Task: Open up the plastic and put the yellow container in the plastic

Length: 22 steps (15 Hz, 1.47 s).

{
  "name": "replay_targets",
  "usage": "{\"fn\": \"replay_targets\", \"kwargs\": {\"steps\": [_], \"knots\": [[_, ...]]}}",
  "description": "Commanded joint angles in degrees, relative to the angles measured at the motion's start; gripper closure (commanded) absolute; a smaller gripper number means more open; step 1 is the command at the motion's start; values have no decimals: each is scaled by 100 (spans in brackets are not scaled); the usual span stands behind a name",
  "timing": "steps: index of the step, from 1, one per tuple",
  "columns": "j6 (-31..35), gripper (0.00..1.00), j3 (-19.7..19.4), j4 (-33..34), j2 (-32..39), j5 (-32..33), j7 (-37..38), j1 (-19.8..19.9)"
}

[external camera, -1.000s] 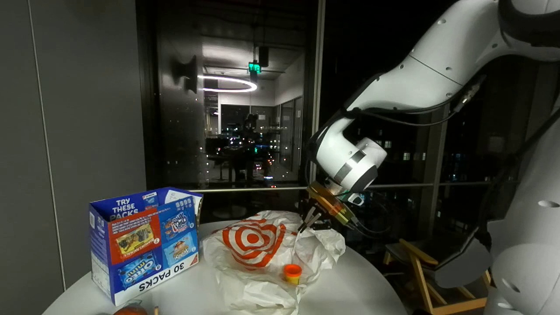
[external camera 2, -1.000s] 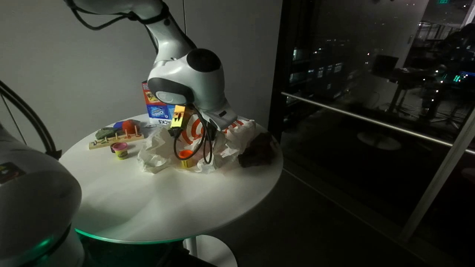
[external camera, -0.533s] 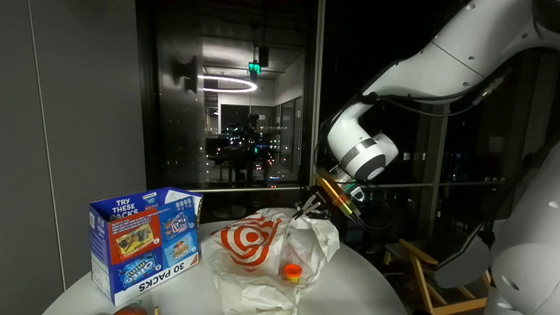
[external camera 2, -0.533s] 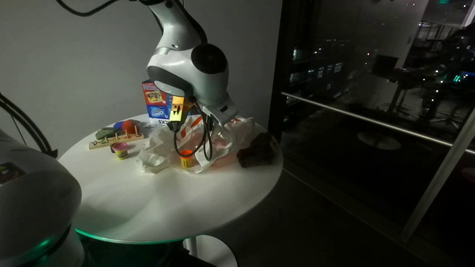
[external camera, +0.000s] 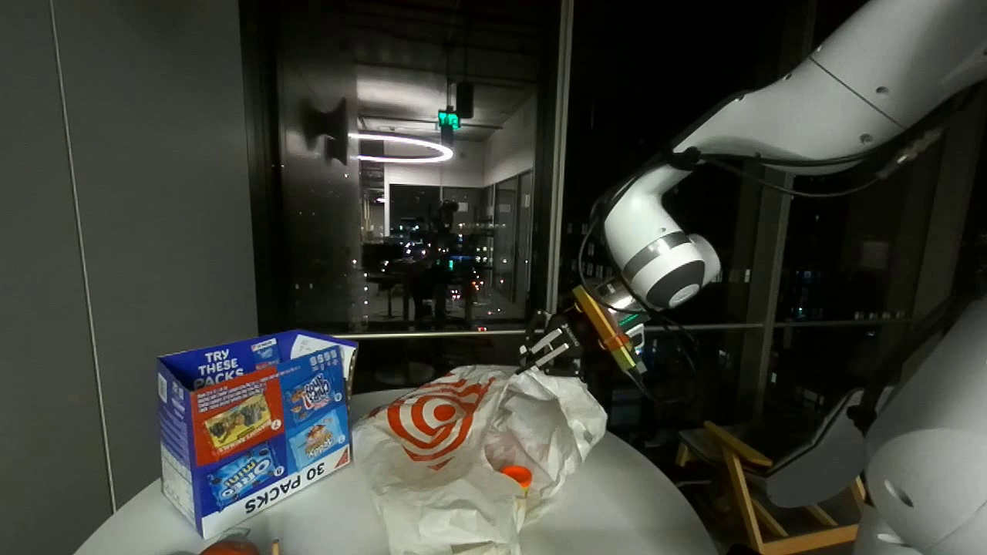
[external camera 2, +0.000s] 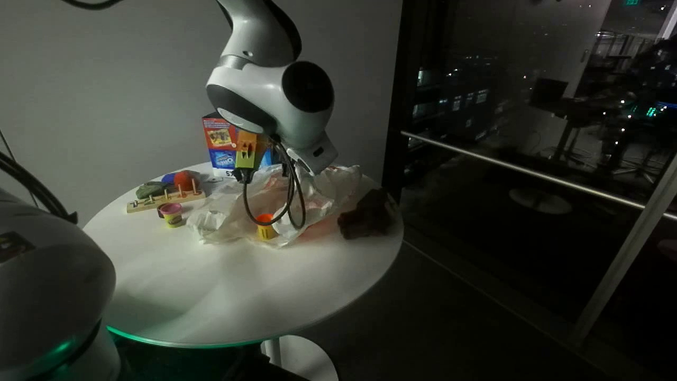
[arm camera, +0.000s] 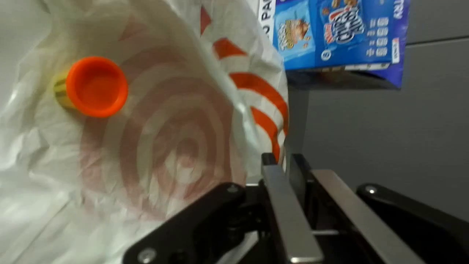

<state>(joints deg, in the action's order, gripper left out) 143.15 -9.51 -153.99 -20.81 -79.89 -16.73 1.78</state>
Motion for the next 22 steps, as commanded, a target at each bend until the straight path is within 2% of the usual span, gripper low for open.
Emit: {"fn": "replay_targets", "kwargs": {"steps": [1, 5, 7, 8, 10, 11, 14, 15, 17, 22], "knots": [[-1510, 50, -229, 37, -83, 219, -212, 327], [-3391, 20, -673, 319, 36, 1006, -100, 611], [-4194, 5, -642, 473, 133, 1526, -65, 817], [-3665, 23, -466, 241, 39, 1146, -119, 879], [-4029, 8, -501, 322, 66, 1382, -118, 968], [-4068, 5, -501, 336, 78, 1406, -118, 967], [-4094, 5, -495, 350, 108, 1413, -118, 964], [-4095, 1, -495, 352, 114, 1413, -118, 964], [-4274, 0, -458, 347, 231, 1234, -372, 848], [-5249, 0, -67, -292, 194, 975, -1173, 502]]}}
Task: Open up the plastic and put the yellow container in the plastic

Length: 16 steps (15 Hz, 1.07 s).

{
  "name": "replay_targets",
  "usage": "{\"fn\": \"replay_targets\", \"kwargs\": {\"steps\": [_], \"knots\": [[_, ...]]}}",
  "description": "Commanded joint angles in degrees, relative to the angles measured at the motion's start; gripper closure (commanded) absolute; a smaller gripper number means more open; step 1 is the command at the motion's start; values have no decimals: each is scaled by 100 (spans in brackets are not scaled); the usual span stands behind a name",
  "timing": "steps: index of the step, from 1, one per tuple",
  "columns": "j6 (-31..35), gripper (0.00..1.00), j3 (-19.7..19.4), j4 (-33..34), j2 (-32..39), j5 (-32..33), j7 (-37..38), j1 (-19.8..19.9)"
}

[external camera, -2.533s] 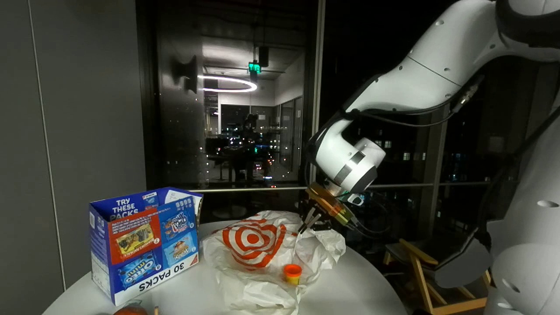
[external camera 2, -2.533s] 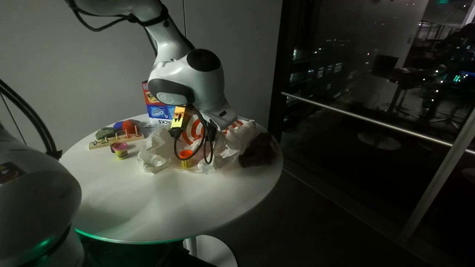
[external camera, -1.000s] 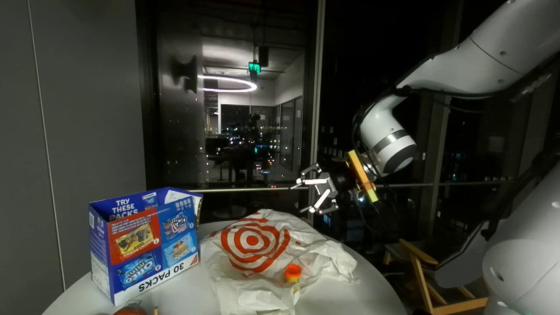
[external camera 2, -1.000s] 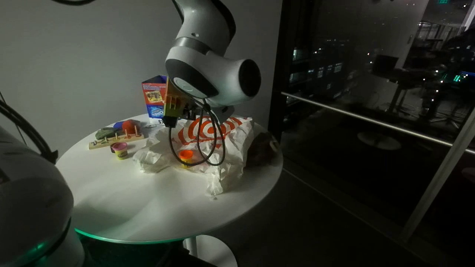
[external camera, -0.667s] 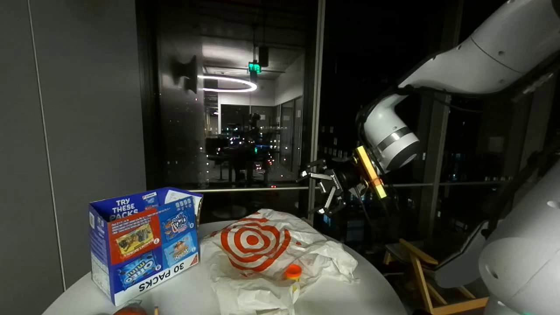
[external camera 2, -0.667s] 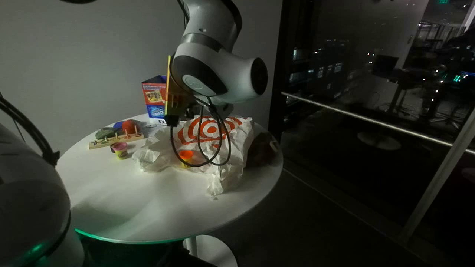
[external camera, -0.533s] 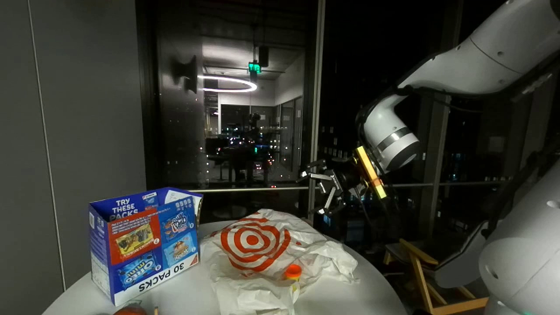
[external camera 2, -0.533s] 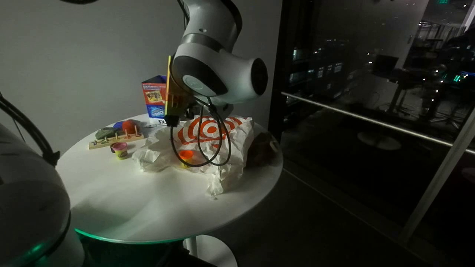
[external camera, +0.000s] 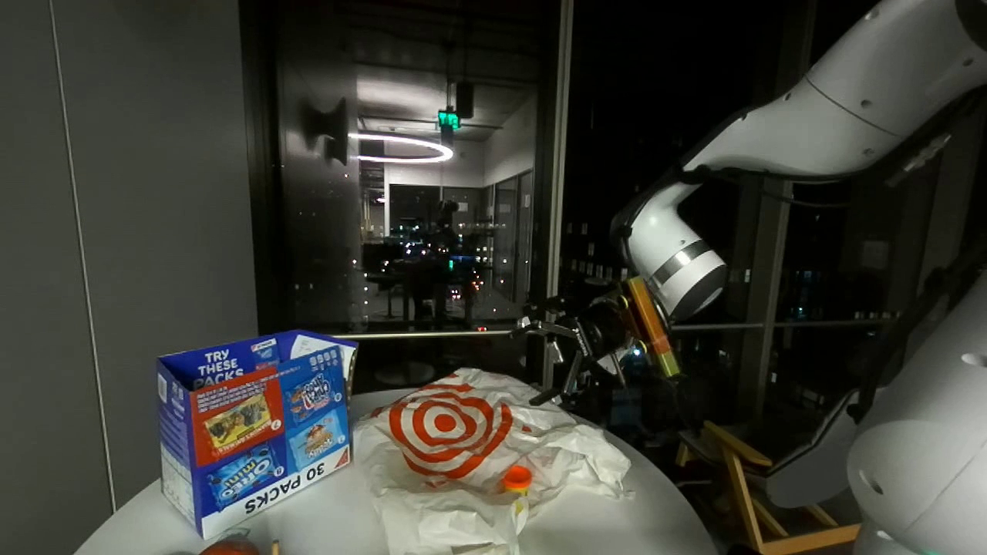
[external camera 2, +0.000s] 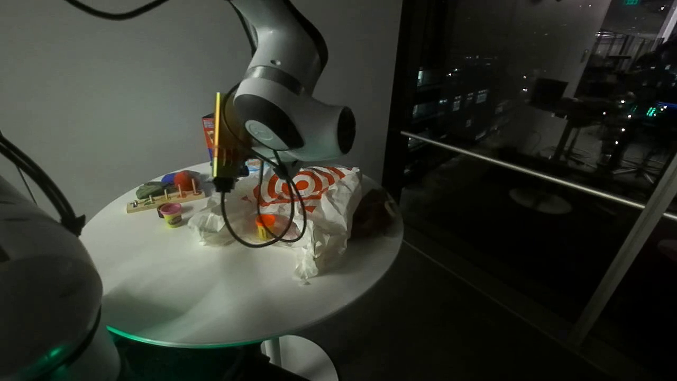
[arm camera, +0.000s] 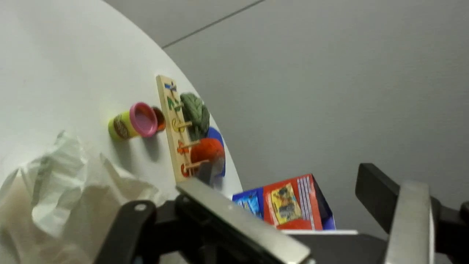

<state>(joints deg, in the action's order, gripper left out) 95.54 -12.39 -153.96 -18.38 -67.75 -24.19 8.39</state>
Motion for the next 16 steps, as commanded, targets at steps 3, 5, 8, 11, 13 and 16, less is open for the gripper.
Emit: {"fn": "replay_targets", "kwargs": {"steps": [3, 5, 8, 11, 13, 16], "knots": [[-729, 0, 663, -333, 120, -142, -1025, -443], [-162, 0, 1114, -419, 2, -142, -1336, -650], [773, 0, 1767, -411, -34, -212, -1449, -1036], [1640, 0, 2343, -403, -87, -226, -1512, -1508], [2175, 0, 2674, -395, -114, -230, -1577, -1830], [3024, 0, 3035, -342, -70, -154, -1710, -2203]]}}
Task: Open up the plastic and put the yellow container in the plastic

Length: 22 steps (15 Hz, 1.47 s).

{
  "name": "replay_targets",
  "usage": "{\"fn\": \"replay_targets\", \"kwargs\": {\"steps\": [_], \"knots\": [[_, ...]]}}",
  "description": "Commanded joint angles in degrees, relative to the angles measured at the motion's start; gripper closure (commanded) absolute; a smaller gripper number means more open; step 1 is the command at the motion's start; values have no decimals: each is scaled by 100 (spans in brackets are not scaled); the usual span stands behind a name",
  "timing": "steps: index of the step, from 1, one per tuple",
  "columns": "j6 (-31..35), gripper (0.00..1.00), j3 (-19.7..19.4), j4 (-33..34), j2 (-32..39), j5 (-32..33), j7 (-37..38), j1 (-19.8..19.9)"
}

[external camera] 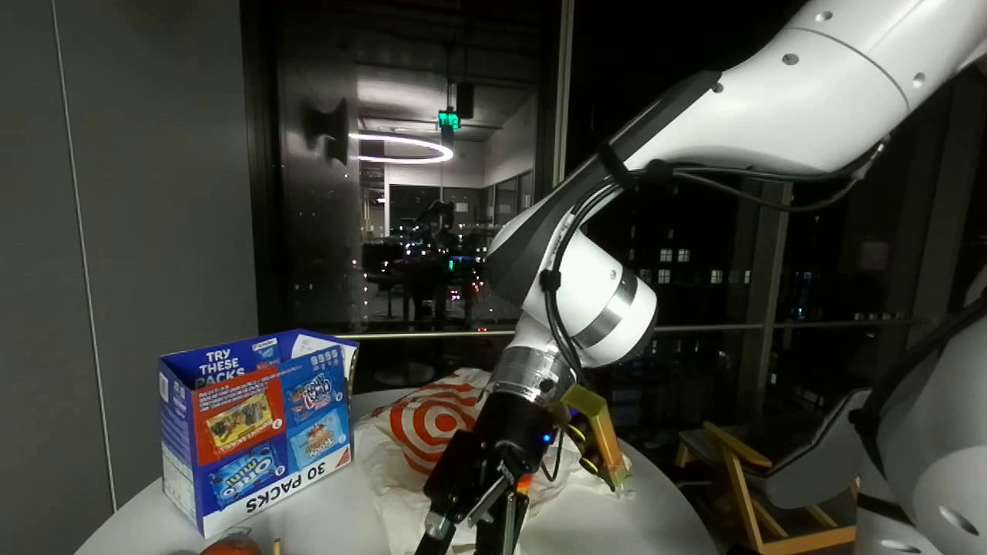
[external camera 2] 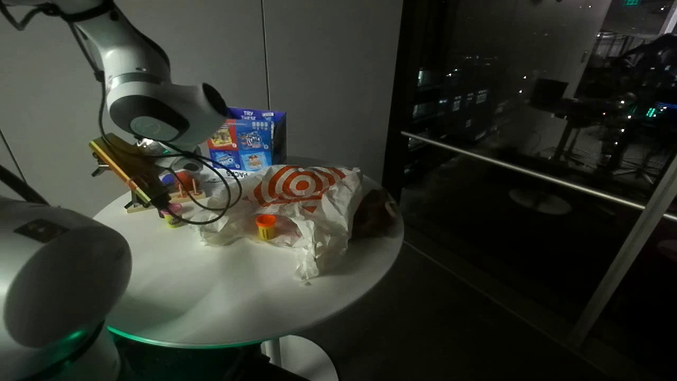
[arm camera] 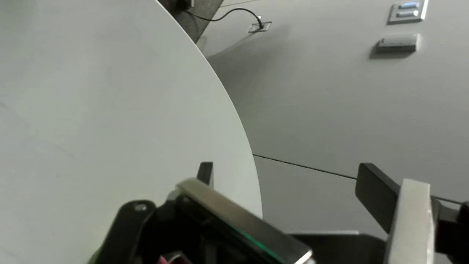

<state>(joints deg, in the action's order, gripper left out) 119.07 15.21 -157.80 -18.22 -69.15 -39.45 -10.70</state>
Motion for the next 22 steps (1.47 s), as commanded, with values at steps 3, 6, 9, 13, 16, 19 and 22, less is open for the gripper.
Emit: {"fn": "replay_targets", "kwargs": {"steps": [3, 6, 9, 13, 16, 19, 22], "knots": [[1619, 0, 635, 34, -63, -111, -350, -708], [2563, 0, 893, 54, 111, -83, -585, -1033], [3594, 0, 1155, 25, 417, 435, -530, -1216], [4743, 0, 1250, -37, 915, 1284, -275, -1420], [5528, 0, 1417, -47, 1308, 1960, -179, -925], [5253, 0, 1376, -58, 1257, 1966, -24, -964], [5304, 0, 1368, -46, 1389, 2077, -2, -774]]}}
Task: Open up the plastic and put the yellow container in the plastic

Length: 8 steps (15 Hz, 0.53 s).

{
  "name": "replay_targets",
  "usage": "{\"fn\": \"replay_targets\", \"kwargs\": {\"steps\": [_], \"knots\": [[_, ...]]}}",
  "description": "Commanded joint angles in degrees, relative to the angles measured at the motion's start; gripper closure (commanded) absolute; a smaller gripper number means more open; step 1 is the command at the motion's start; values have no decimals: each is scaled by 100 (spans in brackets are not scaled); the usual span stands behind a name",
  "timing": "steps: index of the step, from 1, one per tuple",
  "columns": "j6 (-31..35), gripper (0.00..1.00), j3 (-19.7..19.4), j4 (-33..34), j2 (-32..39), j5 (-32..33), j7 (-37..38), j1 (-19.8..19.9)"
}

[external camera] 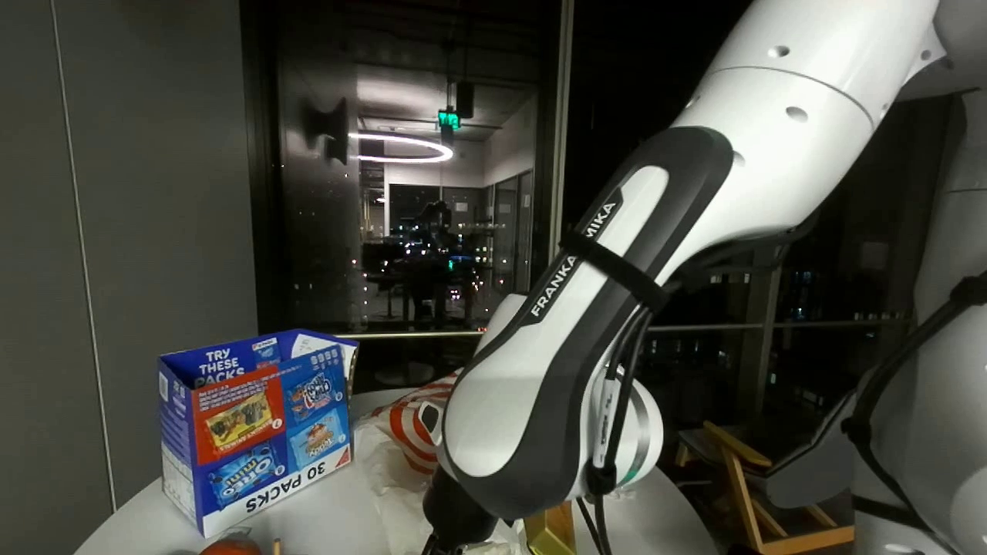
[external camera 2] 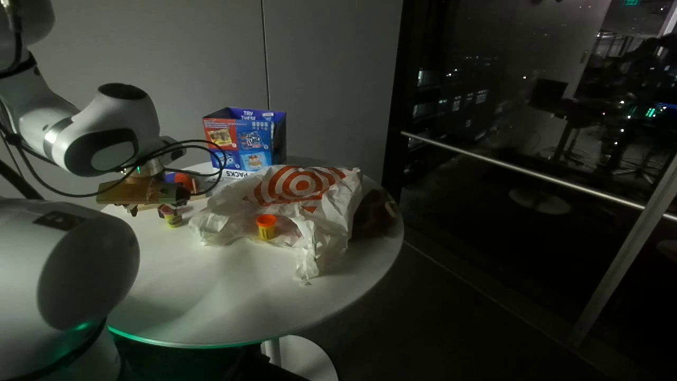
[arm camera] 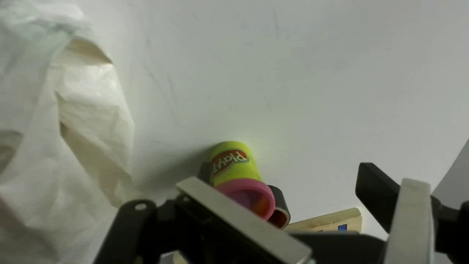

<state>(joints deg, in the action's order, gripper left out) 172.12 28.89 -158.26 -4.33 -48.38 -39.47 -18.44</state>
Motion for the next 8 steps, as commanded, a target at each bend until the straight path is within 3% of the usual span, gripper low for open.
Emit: {"fn": "replay_targets", "kwargs": {"steps": [1, 6, 8], "knots": [[132, 0, -3, 2, 80, 214, 44, 103], [897, 0, 62, -3, 279, 638, 60, 175], [913, 0, 55, 19, 306, 666, 69, 120]]}}
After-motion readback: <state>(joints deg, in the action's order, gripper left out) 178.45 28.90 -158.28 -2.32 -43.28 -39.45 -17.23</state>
